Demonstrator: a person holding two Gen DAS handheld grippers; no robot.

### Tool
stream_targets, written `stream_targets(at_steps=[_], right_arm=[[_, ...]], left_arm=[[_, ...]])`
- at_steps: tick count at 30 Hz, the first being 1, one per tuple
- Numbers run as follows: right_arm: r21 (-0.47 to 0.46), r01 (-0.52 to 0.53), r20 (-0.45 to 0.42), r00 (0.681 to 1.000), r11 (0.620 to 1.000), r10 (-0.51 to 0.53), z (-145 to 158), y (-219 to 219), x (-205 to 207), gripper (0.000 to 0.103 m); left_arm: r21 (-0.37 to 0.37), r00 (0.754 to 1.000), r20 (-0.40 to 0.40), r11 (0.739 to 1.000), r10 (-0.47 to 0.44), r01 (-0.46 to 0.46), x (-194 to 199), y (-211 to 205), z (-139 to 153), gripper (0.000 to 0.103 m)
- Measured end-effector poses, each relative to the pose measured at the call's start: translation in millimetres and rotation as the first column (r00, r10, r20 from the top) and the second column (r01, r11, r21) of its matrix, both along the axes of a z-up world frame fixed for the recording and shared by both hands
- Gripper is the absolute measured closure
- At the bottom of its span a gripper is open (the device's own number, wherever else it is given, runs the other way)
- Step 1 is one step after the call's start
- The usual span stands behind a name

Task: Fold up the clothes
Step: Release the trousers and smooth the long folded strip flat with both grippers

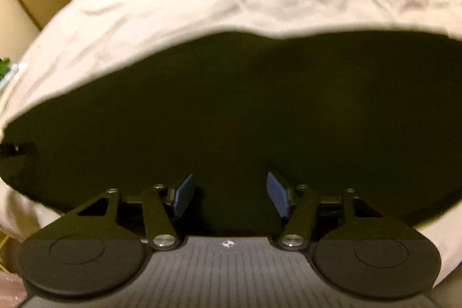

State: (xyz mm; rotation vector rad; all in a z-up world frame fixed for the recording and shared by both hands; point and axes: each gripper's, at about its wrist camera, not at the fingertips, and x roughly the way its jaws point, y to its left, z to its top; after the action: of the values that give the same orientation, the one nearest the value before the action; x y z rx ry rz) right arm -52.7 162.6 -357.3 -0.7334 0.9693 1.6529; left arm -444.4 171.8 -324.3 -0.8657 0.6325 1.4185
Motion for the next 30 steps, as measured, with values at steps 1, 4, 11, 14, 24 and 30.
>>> stream_targets(at_steps=[1, 4, 11, 14, 24, 30], right_arm=[[0.031, -0.025, -0.006, 1.000, 0.999, 0.026, -5.0, -7.6, 3.5, 0.045], [0.100, -0.093, 0.049, 0.995, 0.991, 0.089, -8.8, -24.2, 0.9, 0.043], [0.275, -0.009, 0.057, 0.998, 0.961, -0.007, 5.7, -21.5, 3.2, 0.040], [0.206, -0.005, 0.131, 0.991, 0.979, -0.022, -15.6, -27.3, -0.8, 0.035], [0.204, 0.090, 0.138, 0.983, 0.975, -0.119, -9.2, -101.8, -9.1, 0.016], [0.305, 0.142, 0.018, 0.988, 0.942, -0.154, 43.3, -134.2, -12.8, 0.013]], left_arm=[[0.009, 1.000, 0.002, 1.000, -0.003, 0.003, 0.9, -2.7, -8.2, 0.085], [0.063, 1.000, 0.012, 0.998, 0.015, -0.015, -2.1, -11.0, -9.5, 0.085], [0.216, 1.000, -0.008, 0.976, -0.012, 0.013, 12.9, -23.2, 3.1, 0.086], [0.153, 1.000, -0.028, 0.988, -0.003, 0.007, 20.4, -31.4, -12.9, 0.085], [0.119, 0.988, -0.131, 0.991, 0.076, -0.061, 47.8, -111.6, 14.4, 0.069], [0.182, 0.983, -0.175, 0.983, 0.058, -0.026, 65.2, -157.7, 50.4, 0.052]])
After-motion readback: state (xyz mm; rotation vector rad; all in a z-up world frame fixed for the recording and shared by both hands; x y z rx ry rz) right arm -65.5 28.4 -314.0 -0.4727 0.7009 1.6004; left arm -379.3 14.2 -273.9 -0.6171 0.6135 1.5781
